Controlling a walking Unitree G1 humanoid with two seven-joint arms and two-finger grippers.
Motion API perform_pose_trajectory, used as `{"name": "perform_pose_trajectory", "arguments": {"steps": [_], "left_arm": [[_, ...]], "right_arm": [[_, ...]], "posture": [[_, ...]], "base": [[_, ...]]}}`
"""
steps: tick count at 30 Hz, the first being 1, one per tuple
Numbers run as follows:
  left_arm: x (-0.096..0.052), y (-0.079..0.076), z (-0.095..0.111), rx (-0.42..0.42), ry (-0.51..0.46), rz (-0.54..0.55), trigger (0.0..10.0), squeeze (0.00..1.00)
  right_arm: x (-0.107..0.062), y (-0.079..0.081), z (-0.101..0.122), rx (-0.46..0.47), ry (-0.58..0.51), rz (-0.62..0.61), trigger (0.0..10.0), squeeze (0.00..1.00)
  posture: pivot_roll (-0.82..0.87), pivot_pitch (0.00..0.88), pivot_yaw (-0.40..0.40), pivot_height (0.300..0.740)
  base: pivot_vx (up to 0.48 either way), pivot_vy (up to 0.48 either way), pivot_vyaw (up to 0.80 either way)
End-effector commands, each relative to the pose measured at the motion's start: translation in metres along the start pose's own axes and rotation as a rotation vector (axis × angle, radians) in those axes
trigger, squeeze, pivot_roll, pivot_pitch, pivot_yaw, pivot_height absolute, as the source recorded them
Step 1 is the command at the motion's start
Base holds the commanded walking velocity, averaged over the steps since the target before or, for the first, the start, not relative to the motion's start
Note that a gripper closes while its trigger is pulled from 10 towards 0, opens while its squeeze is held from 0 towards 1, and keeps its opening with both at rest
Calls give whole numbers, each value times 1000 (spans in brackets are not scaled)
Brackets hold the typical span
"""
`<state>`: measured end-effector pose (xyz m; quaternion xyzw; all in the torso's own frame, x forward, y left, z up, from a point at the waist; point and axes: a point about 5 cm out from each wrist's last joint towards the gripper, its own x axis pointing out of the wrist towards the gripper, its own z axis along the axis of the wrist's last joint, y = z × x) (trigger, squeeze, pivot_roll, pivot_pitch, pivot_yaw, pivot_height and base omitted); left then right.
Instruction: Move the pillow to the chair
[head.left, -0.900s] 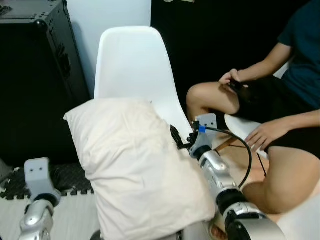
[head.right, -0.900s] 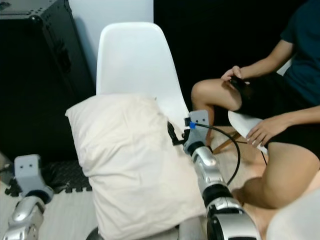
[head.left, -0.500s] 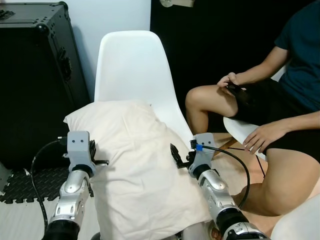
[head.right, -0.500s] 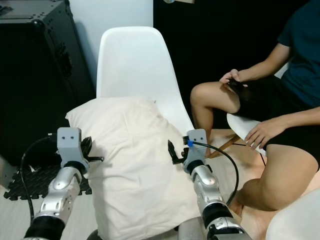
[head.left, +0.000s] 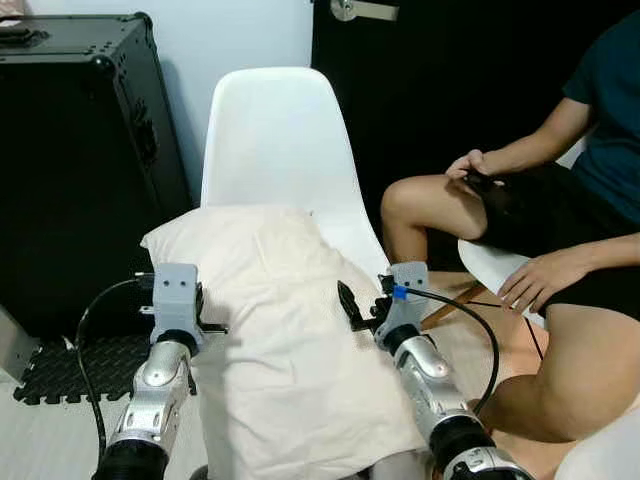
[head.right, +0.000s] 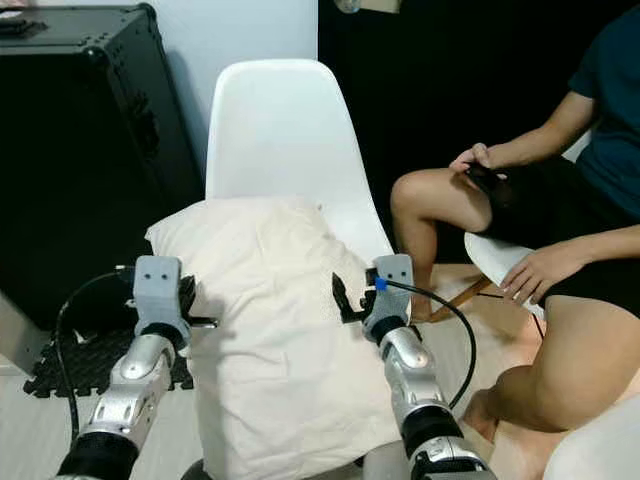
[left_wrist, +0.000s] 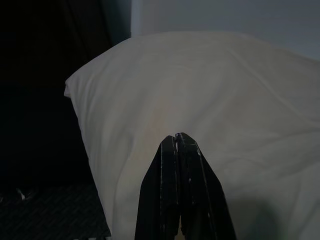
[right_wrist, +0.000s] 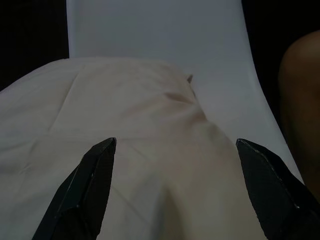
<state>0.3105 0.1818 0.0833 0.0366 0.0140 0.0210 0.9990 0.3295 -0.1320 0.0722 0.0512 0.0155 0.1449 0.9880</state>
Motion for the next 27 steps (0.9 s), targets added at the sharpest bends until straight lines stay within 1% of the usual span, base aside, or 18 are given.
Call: {"name": "perform_pose_trajectory", "arguments": {"steps": [1,5,17,22,27], "left_arm": [[-3,-2,-3,9,8,-7,10000,0],[-3,-3,-3,7,9,-7,10000,0],[-4,-4,-3,24,9,-17,10000,0],[-3,-5,-2,26,8,-19,10000,0],[-2,-6,0,36,4,-32,10000,0]], "right_arm": [[-2,-3,-2,9,9,-14,10000,0],[-2,-2,-2,9,8,-13,10000,0],[-1,1,0,10,4,0,10000,0],[-1,1,0,10,3,-1,10000,0],[-3,-1,-1,9,7,-8,10000,0]], "posture": [[-6,43,-16,593],[-3,41,-15,606],[-1,38,-16,661],[-2,38,-14,681],[-4,35,-8,711]], "base": [[0,0,0],[0,0,0],[0,0,0],[0,0,0],[0,0,0]]}}
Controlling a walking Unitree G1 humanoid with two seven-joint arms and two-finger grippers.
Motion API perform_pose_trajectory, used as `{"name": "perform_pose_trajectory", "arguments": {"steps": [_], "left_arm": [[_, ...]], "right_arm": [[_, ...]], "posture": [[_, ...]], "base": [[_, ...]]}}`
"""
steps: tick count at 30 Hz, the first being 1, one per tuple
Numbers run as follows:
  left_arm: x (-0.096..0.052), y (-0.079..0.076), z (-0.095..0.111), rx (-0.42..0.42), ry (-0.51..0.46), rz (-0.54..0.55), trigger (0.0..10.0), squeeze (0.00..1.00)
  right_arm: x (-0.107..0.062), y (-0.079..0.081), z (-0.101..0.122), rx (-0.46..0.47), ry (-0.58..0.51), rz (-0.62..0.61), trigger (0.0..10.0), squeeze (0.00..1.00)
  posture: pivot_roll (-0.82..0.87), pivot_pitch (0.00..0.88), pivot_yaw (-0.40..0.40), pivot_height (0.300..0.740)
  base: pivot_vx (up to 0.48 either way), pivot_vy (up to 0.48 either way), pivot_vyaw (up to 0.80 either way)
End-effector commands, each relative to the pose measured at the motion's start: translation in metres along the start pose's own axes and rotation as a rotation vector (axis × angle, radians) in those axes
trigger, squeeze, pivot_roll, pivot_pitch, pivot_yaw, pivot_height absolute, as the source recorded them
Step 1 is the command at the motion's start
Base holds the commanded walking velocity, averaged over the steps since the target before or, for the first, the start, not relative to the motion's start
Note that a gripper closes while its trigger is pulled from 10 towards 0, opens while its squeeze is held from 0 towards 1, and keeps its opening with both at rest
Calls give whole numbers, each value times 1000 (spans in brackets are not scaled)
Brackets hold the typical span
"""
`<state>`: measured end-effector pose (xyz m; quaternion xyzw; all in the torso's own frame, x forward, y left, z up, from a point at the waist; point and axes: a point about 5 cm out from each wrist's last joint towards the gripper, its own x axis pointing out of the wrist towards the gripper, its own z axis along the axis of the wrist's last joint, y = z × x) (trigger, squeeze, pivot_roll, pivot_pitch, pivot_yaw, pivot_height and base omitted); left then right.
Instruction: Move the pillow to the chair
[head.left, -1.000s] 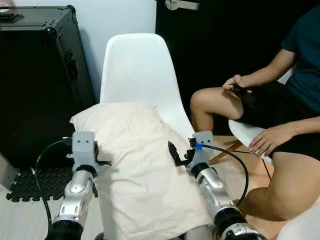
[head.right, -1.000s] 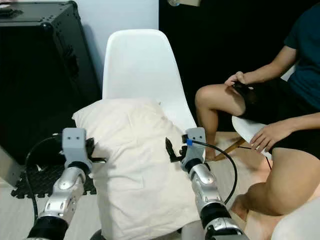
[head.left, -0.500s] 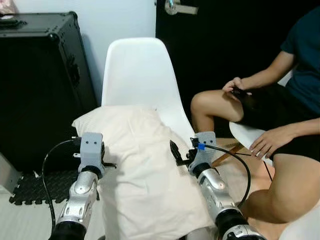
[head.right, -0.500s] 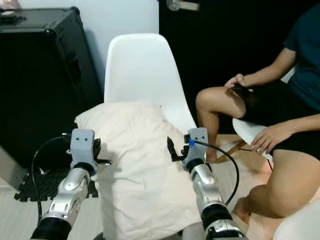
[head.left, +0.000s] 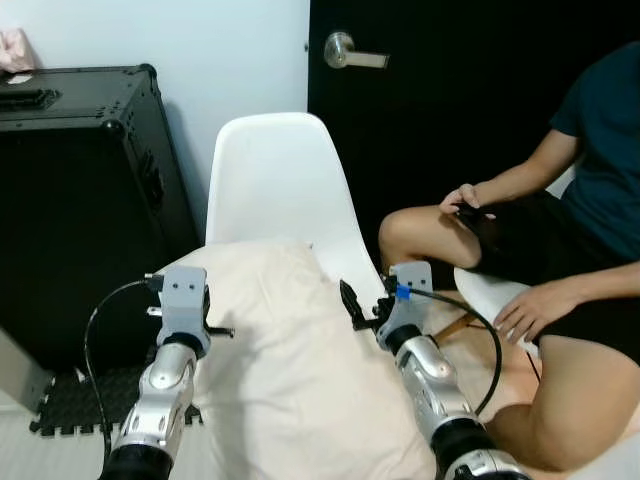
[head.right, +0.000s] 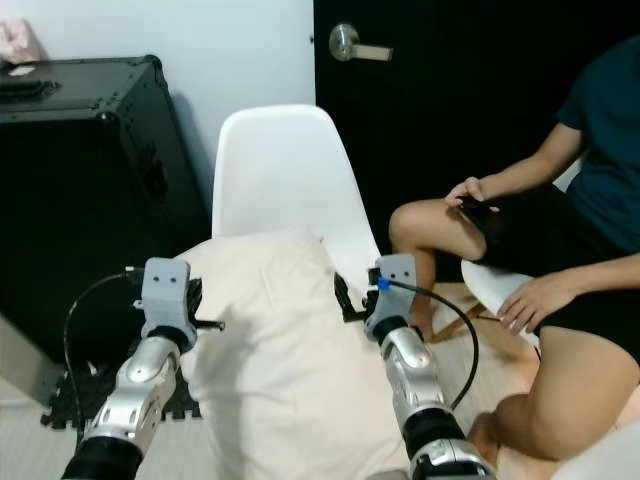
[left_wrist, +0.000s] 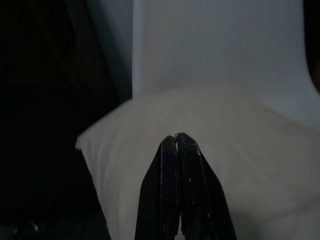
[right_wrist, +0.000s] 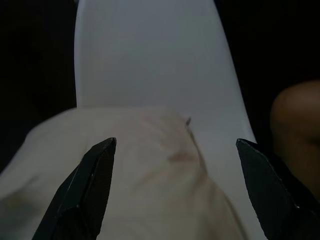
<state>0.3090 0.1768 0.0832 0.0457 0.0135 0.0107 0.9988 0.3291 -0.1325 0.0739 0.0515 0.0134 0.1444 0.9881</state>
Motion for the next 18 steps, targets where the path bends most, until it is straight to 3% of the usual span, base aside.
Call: {"name": "perform_pose_trajectory", "arguments": {"steps": [1,7,18], "left_arm": [[0,-1,0,19,6,-14,10000,0],[1,-2,0,23,8,-22,10000,0],[2,-4,-2,33,27,-42,10000,0]], "right_arm": [[-2,-1,-3,10,11,-9,10000,0],[-3,-1,-3,11,8,-13,10000,0],[-6,-3,-5,11,12,-18,10000,0]], "posture": [[-4,34,-8,716],[-5,31,-4,740],[-13,18,-3,740]], "base": [[0,0,0],[0,0,0],[0,0,0]]}}
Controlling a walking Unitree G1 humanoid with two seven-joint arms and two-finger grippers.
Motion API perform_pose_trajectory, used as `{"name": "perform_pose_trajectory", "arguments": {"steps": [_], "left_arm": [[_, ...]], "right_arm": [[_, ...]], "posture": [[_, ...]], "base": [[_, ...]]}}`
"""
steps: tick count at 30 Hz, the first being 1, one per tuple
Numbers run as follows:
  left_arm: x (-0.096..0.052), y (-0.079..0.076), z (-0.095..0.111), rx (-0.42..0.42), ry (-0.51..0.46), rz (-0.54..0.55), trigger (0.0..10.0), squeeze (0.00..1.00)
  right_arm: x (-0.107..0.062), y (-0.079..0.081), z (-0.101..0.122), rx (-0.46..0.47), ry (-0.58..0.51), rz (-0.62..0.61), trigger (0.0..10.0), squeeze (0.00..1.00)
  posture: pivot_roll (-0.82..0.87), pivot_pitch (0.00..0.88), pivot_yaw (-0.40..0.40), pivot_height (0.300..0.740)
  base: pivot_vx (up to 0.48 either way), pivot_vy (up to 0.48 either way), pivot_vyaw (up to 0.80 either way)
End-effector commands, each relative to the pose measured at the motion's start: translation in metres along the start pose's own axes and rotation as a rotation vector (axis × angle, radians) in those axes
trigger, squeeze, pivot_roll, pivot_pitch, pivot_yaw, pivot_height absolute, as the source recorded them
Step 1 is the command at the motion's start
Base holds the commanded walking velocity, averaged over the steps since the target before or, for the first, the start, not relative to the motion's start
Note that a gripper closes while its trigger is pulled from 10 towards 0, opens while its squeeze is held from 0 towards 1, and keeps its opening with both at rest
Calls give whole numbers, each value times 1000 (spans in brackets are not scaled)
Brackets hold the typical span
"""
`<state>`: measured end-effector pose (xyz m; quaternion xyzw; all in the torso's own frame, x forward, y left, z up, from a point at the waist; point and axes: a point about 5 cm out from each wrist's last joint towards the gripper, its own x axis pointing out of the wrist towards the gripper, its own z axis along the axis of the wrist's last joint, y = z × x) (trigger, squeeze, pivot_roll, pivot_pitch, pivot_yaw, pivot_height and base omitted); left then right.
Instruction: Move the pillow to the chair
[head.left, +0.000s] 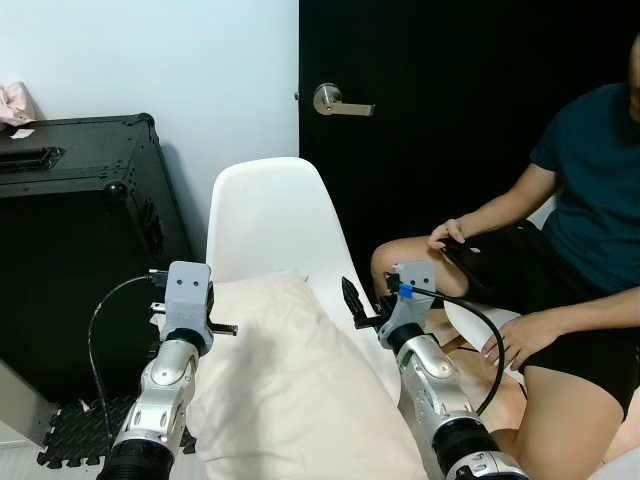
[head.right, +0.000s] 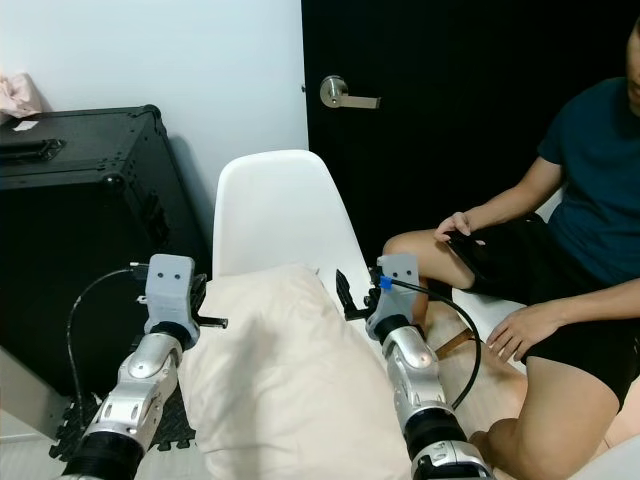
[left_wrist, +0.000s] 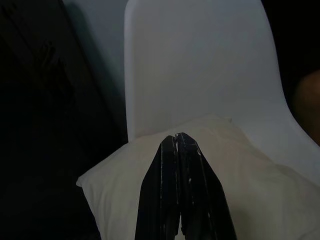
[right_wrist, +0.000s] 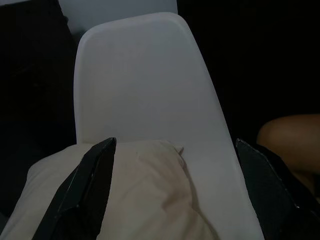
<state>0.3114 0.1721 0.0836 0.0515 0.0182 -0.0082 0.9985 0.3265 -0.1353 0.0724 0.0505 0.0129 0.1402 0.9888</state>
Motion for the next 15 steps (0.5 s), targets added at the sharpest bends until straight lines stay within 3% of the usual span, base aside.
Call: {"name": "perform_pose_trajectory", "arguments": {"steps": [1,10,15], "left_arm": [[0,1,-3,23,20,-4,10000,0],[-1,-1,-7,17,34,-10,10000,0],[-7,6,-29,-20,125,41,10000,0]], "right_arm": [[-3,-2,-4,13,15,-11,10000,0],[-5,-2,-6,16,24,-7,10000,0],[-12,6,-31,-16,159,40,10000,0]], "posture": [[-12,17,-4,740],[-12,17,-4,740],[-11,22,-12,740]], "base": [[0,0,0],[0,0,0],[0,0,0]]}}
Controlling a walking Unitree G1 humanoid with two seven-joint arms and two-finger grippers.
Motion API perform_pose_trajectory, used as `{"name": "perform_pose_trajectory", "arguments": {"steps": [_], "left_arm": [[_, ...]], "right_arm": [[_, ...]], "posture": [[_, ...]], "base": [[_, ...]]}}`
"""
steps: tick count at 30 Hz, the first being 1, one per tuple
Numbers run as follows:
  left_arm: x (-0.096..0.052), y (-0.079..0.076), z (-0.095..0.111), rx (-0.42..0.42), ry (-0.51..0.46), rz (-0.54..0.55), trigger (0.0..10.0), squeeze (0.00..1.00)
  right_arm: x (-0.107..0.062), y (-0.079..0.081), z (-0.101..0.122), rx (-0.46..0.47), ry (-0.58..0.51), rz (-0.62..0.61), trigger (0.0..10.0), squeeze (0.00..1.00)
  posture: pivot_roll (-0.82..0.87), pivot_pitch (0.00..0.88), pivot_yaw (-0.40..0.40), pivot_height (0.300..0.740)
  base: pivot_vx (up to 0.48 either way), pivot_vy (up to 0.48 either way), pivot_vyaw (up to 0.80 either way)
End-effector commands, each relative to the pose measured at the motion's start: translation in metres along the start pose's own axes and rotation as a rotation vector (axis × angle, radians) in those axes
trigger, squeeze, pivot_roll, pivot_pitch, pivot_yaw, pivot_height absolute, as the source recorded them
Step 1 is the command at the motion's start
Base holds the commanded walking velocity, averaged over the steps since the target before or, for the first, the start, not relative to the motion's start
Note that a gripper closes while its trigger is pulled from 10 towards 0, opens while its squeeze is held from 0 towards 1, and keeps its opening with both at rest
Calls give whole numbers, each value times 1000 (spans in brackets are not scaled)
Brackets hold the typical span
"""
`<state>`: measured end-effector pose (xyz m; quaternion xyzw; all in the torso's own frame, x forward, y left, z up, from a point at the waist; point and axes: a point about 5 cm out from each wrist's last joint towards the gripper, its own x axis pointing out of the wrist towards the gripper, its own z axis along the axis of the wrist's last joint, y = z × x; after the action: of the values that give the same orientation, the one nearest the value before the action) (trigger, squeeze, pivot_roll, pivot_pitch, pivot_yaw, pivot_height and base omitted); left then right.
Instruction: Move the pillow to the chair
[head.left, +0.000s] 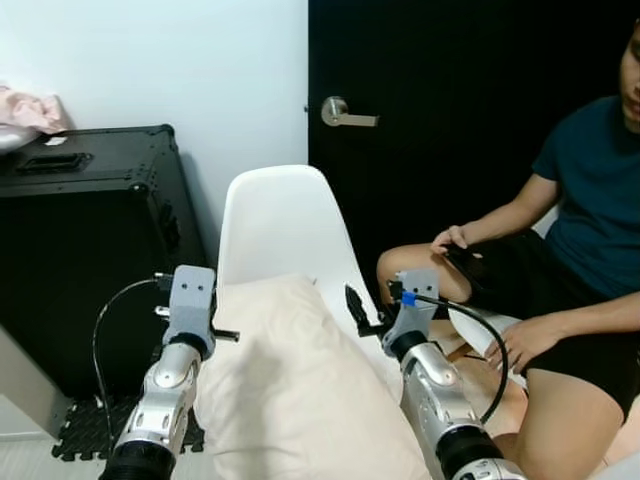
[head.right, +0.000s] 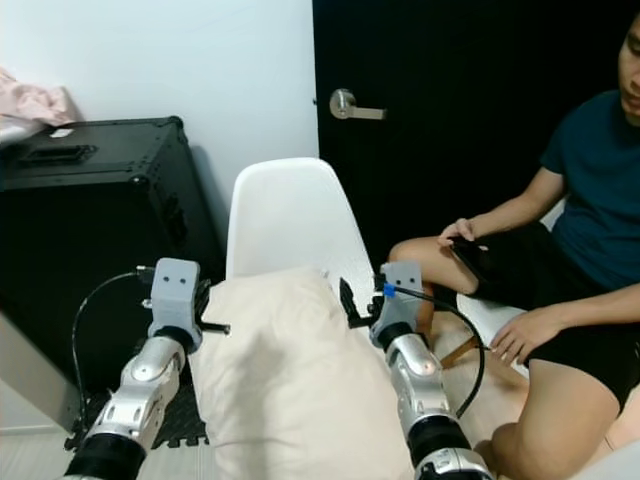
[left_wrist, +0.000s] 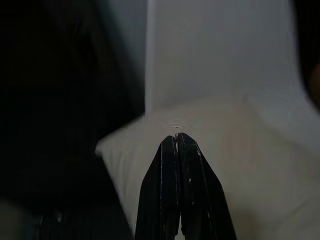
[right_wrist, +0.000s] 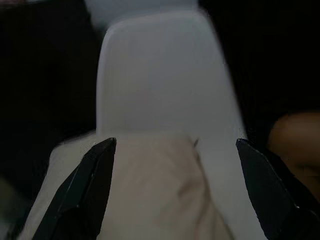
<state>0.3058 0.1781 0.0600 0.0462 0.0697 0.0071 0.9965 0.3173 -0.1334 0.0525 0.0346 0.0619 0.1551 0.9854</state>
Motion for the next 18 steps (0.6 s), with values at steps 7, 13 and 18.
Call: {"name": "perform_pose_trajectory", "arguments": {"steps": [7,13,18], "left_arm": [[-12,8,-29,-31,127,26,10000,0],[-21,13,-51,-38,223,37,10000,0],[-24,12,-56,16,242,8,10000,0]], "right_arm": [[-14,5,-32,-8,140,13,10000,0],[-22,-1,-47,-31,215,-28,10000,0],[-25,-2,-53,-34,240,-56,10000,0]], "posture": [[4,30,-24,740],[4,33,-24,740],[10,34,-27,740]], "base": [[0,0,0],[0,0,0],[0,0,0]]}}
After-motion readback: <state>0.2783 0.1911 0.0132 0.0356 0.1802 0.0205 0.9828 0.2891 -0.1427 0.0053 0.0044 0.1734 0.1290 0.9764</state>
